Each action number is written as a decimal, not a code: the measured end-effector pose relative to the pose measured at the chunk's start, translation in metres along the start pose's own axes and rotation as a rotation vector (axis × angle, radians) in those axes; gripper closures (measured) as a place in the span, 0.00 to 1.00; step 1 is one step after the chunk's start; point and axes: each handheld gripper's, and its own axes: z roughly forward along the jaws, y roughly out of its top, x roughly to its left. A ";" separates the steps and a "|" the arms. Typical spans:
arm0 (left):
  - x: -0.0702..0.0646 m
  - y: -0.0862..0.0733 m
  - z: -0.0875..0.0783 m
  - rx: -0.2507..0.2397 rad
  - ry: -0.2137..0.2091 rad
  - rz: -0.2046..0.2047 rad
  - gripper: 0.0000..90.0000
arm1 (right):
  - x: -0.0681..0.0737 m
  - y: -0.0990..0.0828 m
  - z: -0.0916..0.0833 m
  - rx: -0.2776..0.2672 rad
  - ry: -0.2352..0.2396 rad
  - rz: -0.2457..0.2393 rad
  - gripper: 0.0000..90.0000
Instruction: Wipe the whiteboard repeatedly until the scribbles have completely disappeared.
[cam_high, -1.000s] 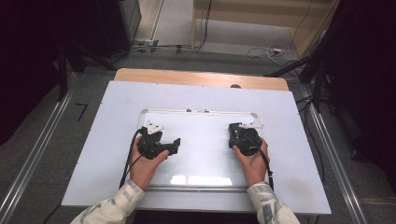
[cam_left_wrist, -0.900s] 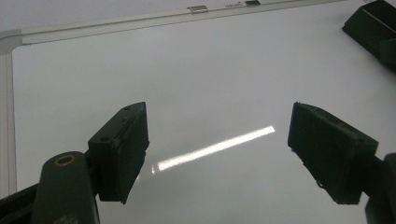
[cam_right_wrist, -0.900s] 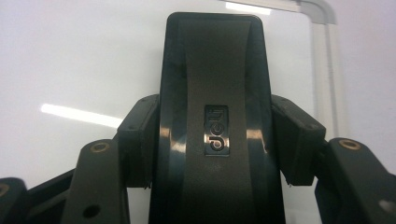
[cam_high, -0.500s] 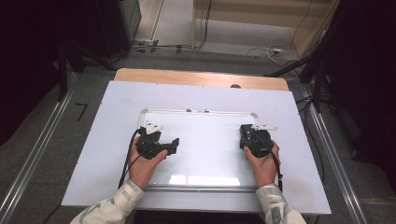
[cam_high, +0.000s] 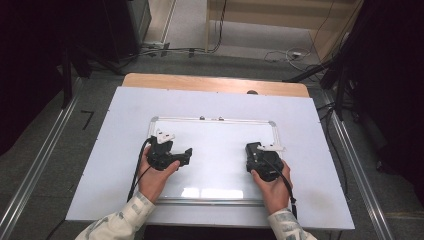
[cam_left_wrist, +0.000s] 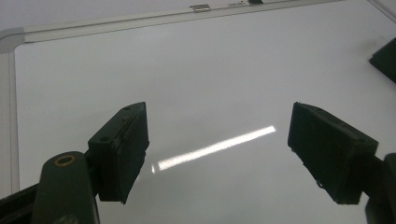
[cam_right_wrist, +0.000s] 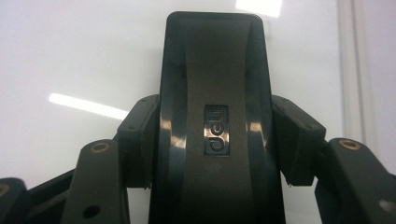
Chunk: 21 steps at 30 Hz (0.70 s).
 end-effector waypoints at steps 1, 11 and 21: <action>0.000 0.000 0.000 0.000 -0.001 -0.002 0.24 | 0.001 0.004 0.003 -0.002 0.001 -0.005 0.43; 0.008 -0.002 -0.001 0.002 0.013 -0.020 0.24 | -0.024 0.029 0.025 0.003 -0.016 0.049 0.43; 0.012 -0.004 -0.004 0.001 0.019 -0.023 0.24 | -0.034 0.004 0.006 -0.001 -0.028 0.051 0.43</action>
